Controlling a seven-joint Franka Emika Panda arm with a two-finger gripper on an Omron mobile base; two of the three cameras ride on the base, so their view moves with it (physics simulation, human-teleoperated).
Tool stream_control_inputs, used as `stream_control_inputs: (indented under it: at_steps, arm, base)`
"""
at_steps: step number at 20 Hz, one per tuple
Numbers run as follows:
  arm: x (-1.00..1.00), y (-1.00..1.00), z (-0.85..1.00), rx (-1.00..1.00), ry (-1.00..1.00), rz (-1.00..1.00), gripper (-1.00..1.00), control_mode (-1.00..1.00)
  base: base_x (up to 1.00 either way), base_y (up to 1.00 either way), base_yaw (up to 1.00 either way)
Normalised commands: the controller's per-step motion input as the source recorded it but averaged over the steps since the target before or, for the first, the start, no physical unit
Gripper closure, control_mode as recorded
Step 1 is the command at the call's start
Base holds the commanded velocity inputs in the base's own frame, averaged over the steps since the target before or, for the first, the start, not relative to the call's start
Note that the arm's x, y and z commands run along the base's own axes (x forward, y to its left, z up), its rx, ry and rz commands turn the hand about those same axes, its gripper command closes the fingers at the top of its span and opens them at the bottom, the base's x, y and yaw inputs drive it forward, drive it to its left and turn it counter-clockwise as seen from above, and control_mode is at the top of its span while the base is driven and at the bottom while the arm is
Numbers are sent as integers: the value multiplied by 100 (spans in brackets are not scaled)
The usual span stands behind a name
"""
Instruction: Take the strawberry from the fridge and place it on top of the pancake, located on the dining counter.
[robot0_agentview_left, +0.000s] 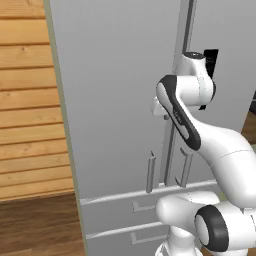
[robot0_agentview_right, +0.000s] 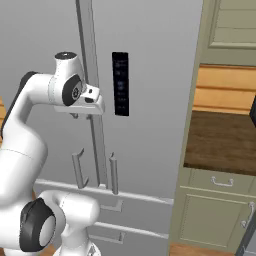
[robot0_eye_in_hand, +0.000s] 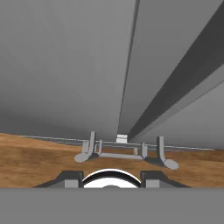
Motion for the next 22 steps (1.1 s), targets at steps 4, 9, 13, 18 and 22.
stream_control_inputs:
  at_steps: [4,9,13,18,22]
  arm:
    - [0,0,0,0,0,0,-100,100]
    - [0,0,0,0,0,0,-100,100]
    - [0,0,0,0,0,0,-100,100]
    - [0,0,0,0,0,0,-100,100]
    - [0,0,0,0,0,0,-100,100]
  base:
    - [-19,-22,-3]
    - [-52,-29,-6]
    - [-60,-4,-1]
    - [-62,0,-1]
    - [-65,-5,-1]
